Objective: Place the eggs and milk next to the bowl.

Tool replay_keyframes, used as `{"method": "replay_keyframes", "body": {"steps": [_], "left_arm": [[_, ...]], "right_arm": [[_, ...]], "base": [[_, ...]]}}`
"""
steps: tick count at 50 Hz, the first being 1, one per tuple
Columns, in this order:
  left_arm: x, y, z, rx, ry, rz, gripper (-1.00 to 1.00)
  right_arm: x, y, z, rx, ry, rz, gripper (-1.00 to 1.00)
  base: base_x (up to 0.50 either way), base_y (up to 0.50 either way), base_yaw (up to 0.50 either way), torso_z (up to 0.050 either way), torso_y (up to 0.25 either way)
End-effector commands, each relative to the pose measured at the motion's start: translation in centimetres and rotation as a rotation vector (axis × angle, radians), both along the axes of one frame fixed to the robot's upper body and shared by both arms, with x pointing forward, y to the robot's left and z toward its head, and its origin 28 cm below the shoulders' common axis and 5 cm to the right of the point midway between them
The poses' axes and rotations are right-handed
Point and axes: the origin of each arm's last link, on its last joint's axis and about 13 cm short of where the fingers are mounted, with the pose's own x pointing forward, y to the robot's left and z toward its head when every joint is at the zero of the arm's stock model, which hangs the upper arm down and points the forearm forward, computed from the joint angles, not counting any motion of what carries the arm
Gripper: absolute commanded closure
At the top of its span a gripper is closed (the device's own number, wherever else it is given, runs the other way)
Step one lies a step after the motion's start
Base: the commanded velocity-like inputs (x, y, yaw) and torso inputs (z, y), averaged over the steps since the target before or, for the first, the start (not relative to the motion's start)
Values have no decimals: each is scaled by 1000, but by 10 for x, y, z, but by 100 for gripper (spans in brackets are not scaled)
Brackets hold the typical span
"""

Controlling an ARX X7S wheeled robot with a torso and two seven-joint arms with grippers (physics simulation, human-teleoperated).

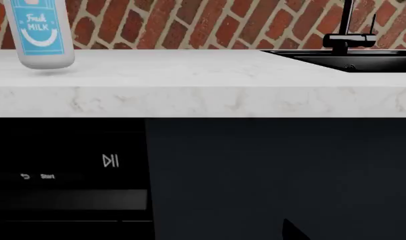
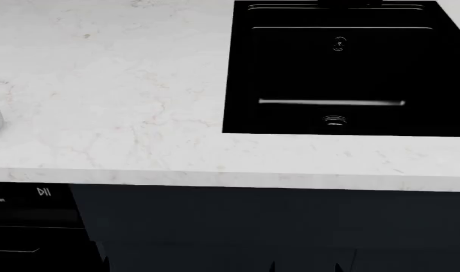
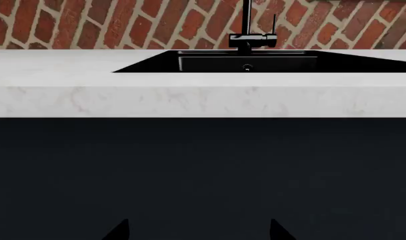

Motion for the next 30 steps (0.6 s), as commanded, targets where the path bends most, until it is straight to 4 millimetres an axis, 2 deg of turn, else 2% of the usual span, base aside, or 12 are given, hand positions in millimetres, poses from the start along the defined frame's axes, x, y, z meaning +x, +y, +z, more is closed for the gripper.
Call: {"method": "replay_keyframes", "body": {"steps": [1,9,15,18,21,22,23,30], "left_arm": [[0,0,0,10,0,0,-100],[4,-2,-2,9,-7,2,-100],[5,-2,5,2,-34,0,-100],[4,-4,6,55,-65,-31,-100],[3,-4,8,6,-45,-16,-100],[1,-4,11,-29,-92,-39,-100],[2,-4,8,-10,-40,-29,-100],[0,-5,8,9,-58,-33,-100]], "right_arm": [[0,0,0,0,0,0,-100],[4,2,-3,3,14,14,-100],[4,1,-5,12,15,14,-100],[3,1,-5,14,15,11,-100],[3,1,-5,15,12,11,-100],[3,1,-5,17,11,11,-100],[3,1,-4,16,11,12,-100],[2,1,-3,19,5,14,-100]], "base": [[0,0,0,0,0],[0,0,0,0,0],[0,0,0,0,0],[0,0,0,0,0],[0,0,0,0,0],[0,0,0,0,0],[0,0,0,50,0],[0,0,0,50,0]]}}
